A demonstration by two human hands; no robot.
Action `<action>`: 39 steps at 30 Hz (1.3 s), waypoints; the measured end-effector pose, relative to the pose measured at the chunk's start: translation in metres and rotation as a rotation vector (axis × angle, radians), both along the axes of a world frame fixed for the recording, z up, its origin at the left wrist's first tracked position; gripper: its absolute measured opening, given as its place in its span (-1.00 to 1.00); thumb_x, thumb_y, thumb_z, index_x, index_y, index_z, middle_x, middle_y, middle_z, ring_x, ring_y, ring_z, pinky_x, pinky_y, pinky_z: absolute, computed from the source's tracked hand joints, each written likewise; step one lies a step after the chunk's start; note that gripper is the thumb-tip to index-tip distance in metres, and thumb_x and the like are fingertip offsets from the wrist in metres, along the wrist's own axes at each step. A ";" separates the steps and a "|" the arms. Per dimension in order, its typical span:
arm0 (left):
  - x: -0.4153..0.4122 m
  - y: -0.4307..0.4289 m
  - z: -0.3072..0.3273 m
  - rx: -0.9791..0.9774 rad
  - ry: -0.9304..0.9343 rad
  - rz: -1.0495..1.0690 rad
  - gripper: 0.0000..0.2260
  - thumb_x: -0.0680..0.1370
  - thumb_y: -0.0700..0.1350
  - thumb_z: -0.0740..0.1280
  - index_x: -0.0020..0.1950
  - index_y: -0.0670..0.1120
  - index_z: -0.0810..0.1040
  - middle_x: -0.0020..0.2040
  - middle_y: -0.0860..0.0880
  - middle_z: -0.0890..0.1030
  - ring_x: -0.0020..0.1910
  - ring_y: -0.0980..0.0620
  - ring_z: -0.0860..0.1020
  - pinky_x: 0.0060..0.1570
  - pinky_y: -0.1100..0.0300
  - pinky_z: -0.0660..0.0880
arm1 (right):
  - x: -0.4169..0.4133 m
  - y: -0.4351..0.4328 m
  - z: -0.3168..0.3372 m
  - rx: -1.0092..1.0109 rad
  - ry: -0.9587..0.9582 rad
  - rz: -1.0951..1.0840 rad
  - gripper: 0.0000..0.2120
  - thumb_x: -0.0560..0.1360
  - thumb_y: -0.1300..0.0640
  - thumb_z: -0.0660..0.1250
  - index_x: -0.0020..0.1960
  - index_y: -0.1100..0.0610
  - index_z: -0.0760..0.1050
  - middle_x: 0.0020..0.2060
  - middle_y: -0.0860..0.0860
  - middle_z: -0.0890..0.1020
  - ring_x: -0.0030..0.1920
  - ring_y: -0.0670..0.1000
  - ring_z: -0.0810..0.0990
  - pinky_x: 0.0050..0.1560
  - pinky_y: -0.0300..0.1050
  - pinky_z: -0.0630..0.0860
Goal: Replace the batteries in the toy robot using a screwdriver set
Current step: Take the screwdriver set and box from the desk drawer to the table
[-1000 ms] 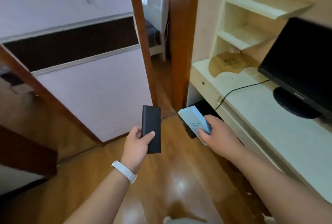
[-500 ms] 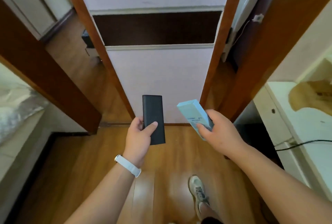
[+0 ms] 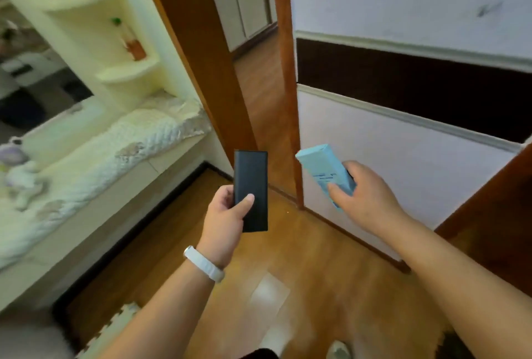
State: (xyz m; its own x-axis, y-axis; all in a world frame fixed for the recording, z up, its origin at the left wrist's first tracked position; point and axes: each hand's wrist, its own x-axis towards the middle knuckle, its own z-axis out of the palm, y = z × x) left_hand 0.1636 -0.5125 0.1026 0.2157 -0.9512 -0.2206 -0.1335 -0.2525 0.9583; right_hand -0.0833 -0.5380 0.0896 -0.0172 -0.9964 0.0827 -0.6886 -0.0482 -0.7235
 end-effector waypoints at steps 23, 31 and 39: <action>0.327 0.016 -0.014 -0.140 0.196 0.504 -0.91 0.63 -0.11 0.33 0.13 0.00 0.51 0.06 0.01 0.64 0.05 0.02 0.61 -0.06 0.14 0.56 | 0.345 -0.078 0.030 -0.090 0.225 0.396 -0.82 0.52 -0.04 0.33 0.04 -0.15 0.34 -0.06 -0.23 0.48 -0.05 -0.07 0.56 -0.17 -0.06 0.65; 0.440 0.010 -0.015 -0.147 0.274 0.609 -0.91 0.62 -0.11 0.34 0.11 -0.02 0.52 0.08 -0.03 0.67 0.07 -0.04 0.64 0.06 -0.01 0.60 | 0.462 -0.088 0.036 -0.081 0.320 0.513 -0.81 0.50 -0.07 0.32 0.07 -0.14 0.37 -0.09 -0.19 0.52 -0.12 -0.07 0.56 -0.16 -0.03 0.63; 0.516 -0.014 0.001 -0.198 0.270 0.687 -0.90 0.62 -0.13 0.33 0.13 0.00 0.50 0.08 -0.02 0.66 0.06 -0.04 0.65 0.07 -0.10 0.62 | 0.576 -0.134 0.054 -0.104 0.299 0.625 -0.88 0.49 -0.05 0.29 -0.02 -0.09 0.37 -0.18 -0.15 0.51 -0.20 -0.10 0.53 -0.21 0.03 0.60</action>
State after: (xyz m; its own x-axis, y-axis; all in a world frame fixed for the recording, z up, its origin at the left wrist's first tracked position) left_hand 0.6798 -0.5262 0.1040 0.7358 -0.6503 -0.1889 0.2371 -0.0138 0.9714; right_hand 0.4925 -0.6718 0.1434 0.5946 -0.7989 0.0905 -0.6782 -0.5587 -0.4774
